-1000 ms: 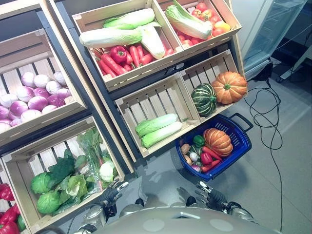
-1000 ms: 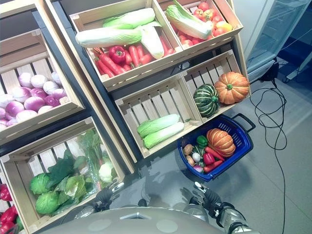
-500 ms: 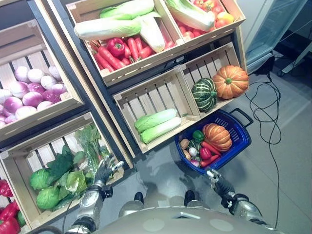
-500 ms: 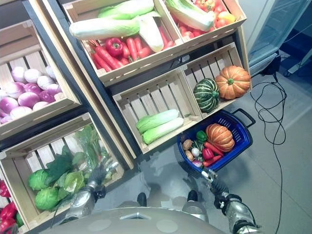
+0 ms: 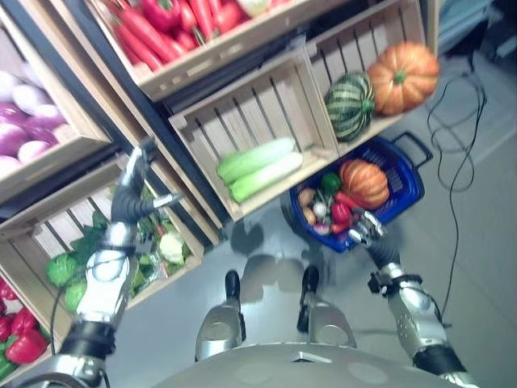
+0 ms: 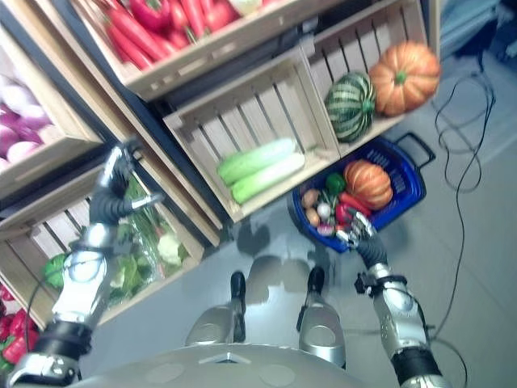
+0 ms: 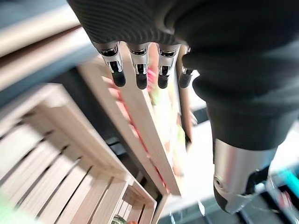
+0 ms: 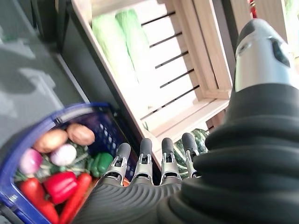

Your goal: Pick up fruits and vegetables into the basket

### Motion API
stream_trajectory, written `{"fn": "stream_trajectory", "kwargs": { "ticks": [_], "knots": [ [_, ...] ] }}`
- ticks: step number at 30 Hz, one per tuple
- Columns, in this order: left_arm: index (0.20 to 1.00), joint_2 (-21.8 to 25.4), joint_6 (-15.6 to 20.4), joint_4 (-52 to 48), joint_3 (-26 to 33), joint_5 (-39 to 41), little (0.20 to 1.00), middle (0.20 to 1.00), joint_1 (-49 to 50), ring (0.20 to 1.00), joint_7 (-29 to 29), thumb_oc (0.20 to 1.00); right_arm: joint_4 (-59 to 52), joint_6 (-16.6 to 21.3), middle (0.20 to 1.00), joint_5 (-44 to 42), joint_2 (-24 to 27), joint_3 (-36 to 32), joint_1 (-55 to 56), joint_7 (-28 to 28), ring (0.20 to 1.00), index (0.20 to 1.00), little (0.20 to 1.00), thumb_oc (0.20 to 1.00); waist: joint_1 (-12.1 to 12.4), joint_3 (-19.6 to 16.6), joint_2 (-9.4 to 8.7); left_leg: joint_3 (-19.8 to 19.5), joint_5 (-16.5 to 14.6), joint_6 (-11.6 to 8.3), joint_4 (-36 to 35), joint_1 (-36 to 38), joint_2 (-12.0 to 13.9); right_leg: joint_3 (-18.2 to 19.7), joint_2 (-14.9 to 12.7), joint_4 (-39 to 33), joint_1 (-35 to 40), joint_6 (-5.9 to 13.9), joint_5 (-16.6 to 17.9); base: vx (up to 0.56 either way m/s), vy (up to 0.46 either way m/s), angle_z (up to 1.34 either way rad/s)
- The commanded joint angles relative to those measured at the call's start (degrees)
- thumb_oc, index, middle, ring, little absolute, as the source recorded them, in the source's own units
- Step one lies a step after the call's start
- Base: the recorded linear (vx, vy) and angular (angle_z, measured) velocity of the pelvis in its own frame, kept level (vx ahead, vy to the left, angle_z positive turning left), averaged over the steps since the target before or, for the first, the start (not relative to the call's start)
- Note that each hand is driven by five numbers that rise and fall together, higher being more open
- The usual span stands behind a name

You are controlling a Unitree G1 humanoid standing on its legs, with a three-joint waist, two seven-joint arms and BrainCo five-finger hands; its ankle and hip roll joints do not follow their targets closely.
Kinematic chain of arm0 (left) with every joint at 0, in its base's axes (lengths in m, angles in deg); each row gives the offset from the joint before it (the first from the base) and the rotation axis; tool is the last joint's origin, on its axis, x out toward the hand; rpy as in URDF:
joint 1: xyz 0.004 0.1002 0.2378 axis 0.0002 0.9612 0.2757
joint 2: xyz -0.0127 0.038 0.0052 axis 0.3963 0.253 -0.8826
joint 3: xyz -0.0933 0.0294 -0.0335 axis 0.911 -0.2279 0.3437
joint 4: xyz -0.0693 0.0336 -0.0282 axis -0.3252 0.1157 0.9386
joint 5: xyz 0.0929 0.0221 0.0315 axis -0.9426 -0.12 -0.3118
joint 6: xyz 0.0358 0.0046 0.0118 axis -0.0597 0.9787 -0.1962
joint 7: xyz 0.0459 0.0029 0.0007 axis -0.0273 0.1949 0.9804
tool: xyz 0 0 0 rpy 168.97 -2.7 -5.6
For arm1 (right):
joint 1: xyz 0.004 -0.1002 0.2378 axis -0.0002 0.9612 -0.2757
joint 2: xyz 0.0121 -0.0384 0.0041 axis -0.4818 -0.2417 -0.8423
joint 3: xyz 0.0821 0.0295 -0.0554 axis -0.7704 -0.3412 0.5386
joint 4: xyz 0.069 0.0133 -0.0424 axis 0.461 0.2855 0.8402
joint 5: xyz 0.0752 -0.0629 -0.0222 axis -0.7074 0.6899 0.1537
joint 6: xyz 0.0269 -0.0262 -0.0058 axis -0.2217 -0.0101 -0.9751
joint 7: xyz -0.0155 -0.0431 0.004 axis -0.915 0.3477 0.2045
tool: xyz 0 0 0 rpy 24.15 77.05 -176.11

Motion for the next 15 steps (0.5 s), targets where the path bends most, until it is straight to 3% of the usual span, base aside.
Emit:
{"fn": "stream_trajectory", "kwargs": {
  "ticks": [1, 5, 9, 15],
  "knots": [
    [1.000, 3.69, -4.70, -2.47, 1.39, -9.90, 1.000, 1.000, -3.99, 1.000, -11.10, 1.000, -7.63, 2.57, 1.000, 0.61, 2.12, 0.02, -0.46, -1.83, 1.000, 1.000, 1.000, 1.000, -1.65, 0.56, -0.99, 0.17, -3.35, 0.94, 6.66, -5.79, -0.37, 1.86, -3.54, 14.63, -4.82, 2.51, -9.60, -0.06, -0.058, -0.08],
    [1.000, 5.92, -9.73, -3.89, 0.72, -14.03, 1.000, 1.000, -8.89, 1.000, -14.73, 1.000, -9.44, 0.66, 1.000, 0.61, 3.16, 0.33, -2.81, -3.17, 1.000, 1.000, 1.000, 1.000, -2.20, 2.55, -0.77, 0.31, -3.48, 0.72, 9.07, -9.03, -0.34, 2.44, -3.57, 17.68, -8.49, 2.33, -10.24, -0.04, -0.055, -0.05],
    [1.000, 8.67, -18.11, -5.11, -0.75, -15.73, 1.000, 1.000, -16.63, 1.000, -15.03, 1.000, -11.78, -1.97, 1.000, 0.32, 4.57, 1.02, -5.95, -5.34, 1.000, 1.000, 1.000, 1.000, -3.45, 5.13, -0.66, 1.56, -3.77, 0.50, 11.73, -12.72, 0.00, 3.48, -2.93, 21.68, -13.23, 1.86, -11.58, -0.03, -0.054, -0.04],
    [1.000, 10.29, -24.97, -3.95, -4.30, -15.61, 1.000, 1.000, -25.73, 1.000, -15.00, 1.000, -13.56, -2.98, 1.000, -0.83, 5.54, 1.71, -8.92, -7.47, 1.000, 1.000, 1.000, 1.000, -4.72, 7.55, -0.63, 2.53, -3.57, 0.53, 14.37, -16.96, 0.67, 4.29, -1.34, 24.90, -17.82, 1.04, -12.16, -0.02, -0.030, -0.08]
  ]
}}
